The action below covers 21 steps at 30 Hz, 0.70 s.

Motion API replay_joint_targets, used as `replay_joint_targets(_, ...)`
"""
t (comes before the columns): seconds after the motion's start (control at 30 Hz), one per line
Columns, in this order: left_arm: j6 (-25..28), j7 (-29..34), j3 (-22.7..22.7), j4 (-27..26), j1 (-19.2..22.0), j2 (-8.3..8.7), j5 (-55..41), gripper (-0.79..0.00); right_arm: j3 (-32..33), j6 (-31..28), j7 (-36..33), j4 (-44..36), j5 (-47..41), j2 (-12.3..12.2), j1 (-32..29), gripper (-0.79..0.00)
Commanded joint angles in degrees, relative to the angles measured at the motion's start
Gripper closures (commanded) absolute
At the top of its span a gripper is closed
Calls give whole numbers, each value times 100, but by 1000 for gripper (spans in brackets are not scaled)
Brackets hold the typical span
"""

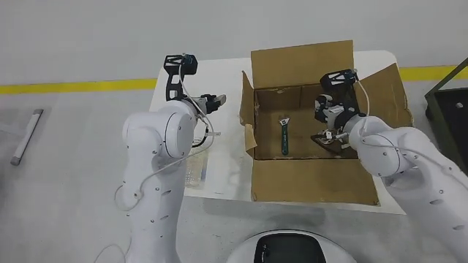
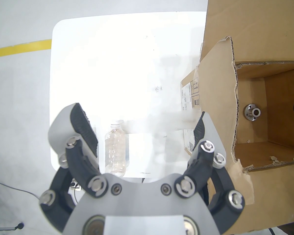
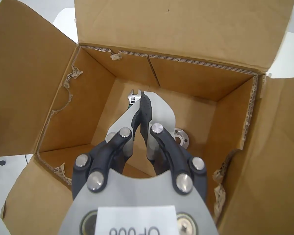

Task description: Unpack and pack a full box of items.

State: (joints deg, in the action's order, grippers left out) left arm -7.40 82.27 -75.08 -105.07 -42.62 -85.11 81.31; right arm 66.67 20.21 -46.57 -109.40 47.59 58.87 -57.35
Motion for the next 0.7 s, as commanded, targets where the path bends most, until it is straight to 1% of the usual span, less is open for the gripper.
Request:
replay_joint_targets(0.0, 0, 0, 0, 0, 0, 0, 0, -785, 0, 0, 0, 0, 0, 0, 0, 0)
replay_joint_targets(0.1, 0, 0, 0, 0, 0, 0, 0, -785, 104, -157, -84, -60, -49, -9, -59, 0)
replay_joint_targets(0.17, 0, 0, 0, 0, 0, 0, 0, -785, 155, -23, -464, -130, 3, -15, 12, 0)
replay_joint_targets(0.23, 0, 0, 0, 0, 0, 0, 0, -785, 130, 338, -991, -149, 242, -13, 159, 0)
replay_joint_targets(0.3, 0, 0, 0, 0, 0, 0, 0, -785, 41, 480, -1582, -228, 23, 18, 390, 0)
replay_joint_targets(0.33, 0, 0, 0, 0, 0, 0, 0, -785, 10, 490, -1750, -209, 0, 30, 534, 0)
replay_joint_targets(0.4, 0, 0, 0, 0, 0, 0, 0, -785, -131, 466, -2153, -125, 17, 54, 797, 0)
replay_joint_targets(0.53, 0, 0, 0, 0, 0, 0, 0, -785, -351, 499, -2570, 210, -79, 119, 1224, 0)
replay_joint_targets(0.67, 0, 0, 0, 0, 0, 0, 0, -785, -658, 444, -2918, 794, -121, 197, 1620, 0)
